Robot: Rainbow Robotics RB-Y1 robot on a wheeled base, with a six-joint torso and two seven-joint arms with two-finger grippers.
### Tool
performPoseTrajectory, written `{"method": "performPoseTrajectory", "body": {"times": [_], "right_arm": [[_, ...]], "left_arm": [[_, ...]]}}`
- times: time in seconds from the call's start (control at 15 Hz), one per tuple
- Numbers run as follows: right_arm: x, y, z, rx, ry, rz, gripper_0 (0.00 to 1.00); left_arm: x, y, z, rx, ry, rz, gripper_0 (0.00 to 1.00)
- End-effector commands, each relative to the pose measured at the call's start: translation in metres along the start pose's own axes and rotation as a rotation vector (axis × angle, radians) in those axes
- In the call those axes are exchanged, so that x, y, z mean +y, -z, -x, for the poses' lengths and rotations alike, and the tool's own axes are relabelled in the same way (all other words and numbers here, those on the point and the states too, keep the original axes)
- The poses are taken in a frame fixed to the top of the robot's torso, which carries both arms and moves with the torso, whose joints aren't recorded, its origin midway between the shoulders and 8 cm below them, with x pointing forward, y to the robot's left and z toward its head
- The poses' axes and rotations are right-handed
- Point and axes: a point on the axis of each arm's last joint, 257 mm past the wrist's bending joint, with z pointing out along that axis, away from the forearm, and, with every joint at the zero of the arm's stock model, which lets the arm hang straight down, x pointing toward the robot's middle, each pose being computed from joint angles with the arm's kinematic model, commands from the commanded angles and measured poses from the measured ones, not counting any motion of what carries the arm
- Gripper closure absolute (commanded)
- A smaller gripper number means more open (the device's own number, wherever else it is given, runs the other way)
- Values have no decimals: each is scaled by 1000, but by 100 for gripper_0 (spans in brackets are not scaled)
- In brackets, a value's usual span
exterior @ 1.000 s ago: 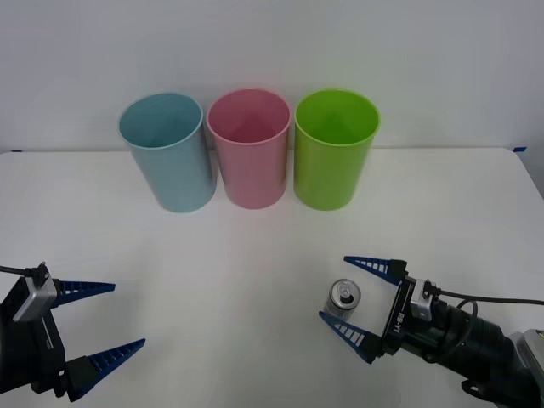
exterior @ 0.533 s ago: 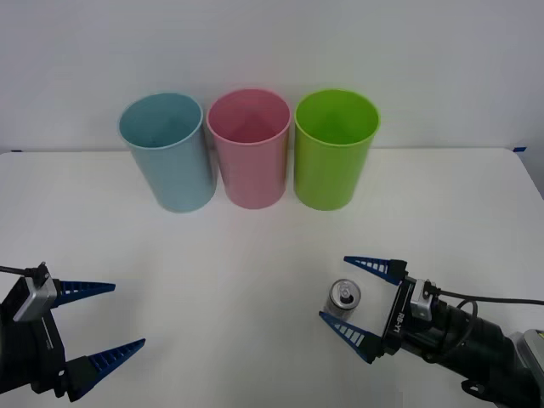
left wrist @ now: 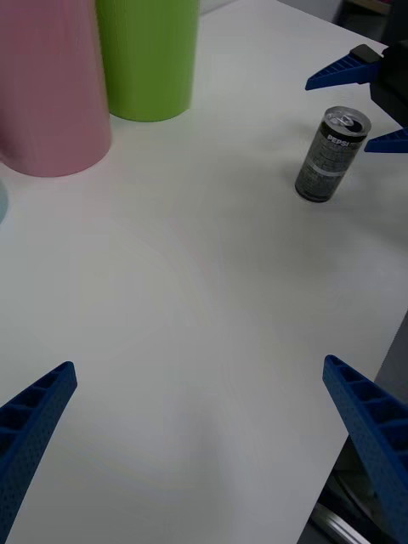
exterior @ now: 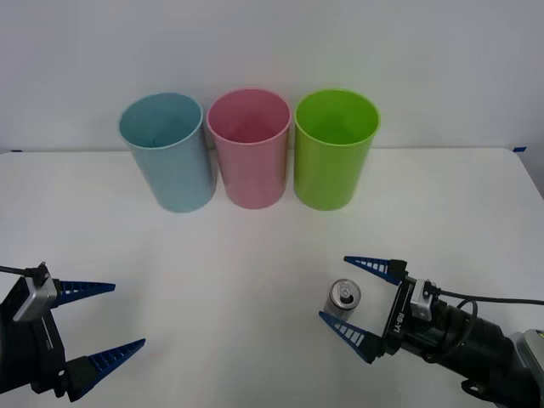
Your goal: Put cans in the blue bin and PET bottles in the pink bin and trash in the green bin.
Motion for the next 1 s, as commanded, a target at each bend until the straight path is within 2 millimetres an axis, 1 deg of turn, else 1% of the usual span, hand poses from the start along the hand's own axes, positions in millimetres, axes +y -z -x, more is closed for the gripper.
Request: {"method": "performPoseTrajectory", "body": {"times": [0.07,0.33,0.4,0.53,0.6,0.67,0.73,1.0], "right_arm": [[0,0,0,0,0,0,0],[0,0,0,0,0,0,0],[0,0,0,0,0,0,10],[0,0,0,0,0,0,48],[0,0,0,0,0,0,72],[0,0,0,0,0,0,93],[0,0,0,0,0,0,99],[0,0,0,0,0,0,100]], "left_arm": [[0,0,0,0,0,0,0],[0,0,0,0,0,0,0],[0,0,0,0,0,0,0],[0,0,0,0,0,0,0],[0,0,0,0,0,0,0],[0,0,0,0,0,0,0],[0,0,0,0,0,0,0],[0,0,0,0,0,0,0]]}}
